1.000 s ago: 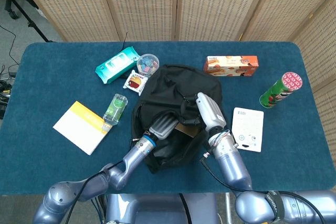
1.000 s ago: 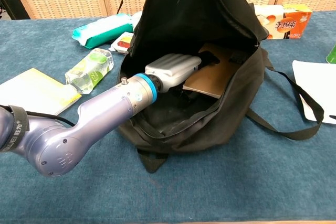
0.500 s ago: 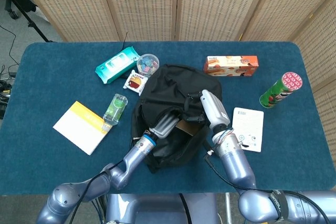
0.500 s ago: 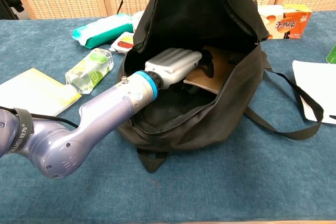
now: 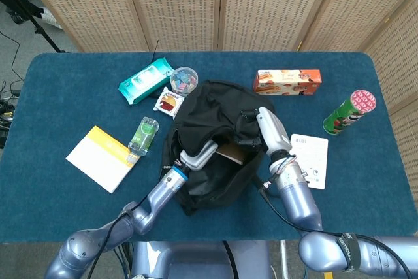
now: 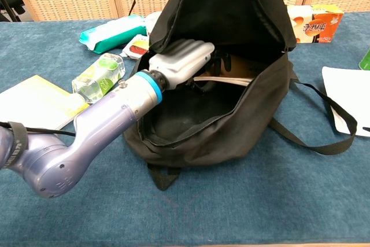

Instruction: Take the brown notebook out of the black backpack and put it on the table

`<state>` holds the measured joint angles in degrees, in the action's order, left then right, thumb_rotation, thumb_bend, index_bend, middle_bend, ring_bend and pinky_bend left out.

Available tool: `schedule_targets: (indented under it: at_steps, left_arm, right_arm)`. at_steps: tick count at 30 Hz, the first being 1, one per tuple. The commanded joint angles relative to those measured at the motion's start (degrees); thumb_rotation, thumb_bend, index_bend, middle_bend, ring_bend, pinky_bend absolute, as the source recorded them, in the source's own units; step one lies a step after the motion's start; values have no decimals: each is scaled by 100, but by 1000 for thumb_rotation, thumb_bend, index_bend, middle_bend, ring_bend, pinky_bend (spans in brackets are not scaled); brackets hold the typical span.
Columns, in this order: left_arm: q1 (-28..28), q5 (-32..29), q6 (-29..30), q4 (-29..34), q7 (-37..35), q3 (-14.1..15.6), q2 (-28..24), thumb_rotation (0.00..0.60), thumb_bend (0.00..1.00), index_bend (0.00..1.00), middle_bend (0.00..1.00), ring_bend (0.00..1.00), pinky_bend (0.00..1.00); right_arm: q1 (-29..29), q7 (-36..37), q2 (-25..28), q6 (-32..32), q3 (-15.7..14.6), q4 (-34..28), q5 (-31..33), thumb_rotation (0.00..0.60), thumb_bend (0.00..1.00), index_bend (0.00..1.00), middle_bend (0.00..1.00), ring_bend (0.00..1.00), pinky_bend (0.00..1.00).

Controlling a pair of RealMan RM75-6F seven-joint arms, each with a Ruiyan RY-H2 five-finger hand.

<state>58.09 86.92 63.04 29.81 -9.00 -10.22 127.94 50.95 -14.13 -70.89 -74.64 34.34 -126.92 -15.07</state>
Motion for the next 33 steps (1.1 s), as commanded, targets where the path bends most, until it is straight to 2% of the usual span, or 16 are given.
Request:
schedule_targets:
  at_steps: [1,6,19,26,33]
  left_arm:
    - [-96,103,141,46,-116,128,-67,600,505,822,539,406,558]
    - [-298,235,358,305,-259,326,-281,600,507,838,554,420,568]
    - [-583,469,786,1379,-368,530,-946,600,508,853,569,423,569]
    - [-728,596,974,2561,-259,588,-1607,600,508,855,570,423,569]
    - [-822,583,1107,3796,-125,404,-2286,600,508,860,573,423,569]
  right_arm:
    - [2,56,-72,-50,-51,171,-6,600,440,685,578,310,310]
    - [87,142,-273,-111,-31,589,126,600,440,685,578,310,310]
    - [247,206,-755,-436,117,1524,481,600,449,685,575,310,310]
    - [331,-7,-1052,-336,79,2272,714,600,505,685,574,310,310]
    - [253,-78,-1358,-82,-106,2740,754,600,504,685,573,310,310]
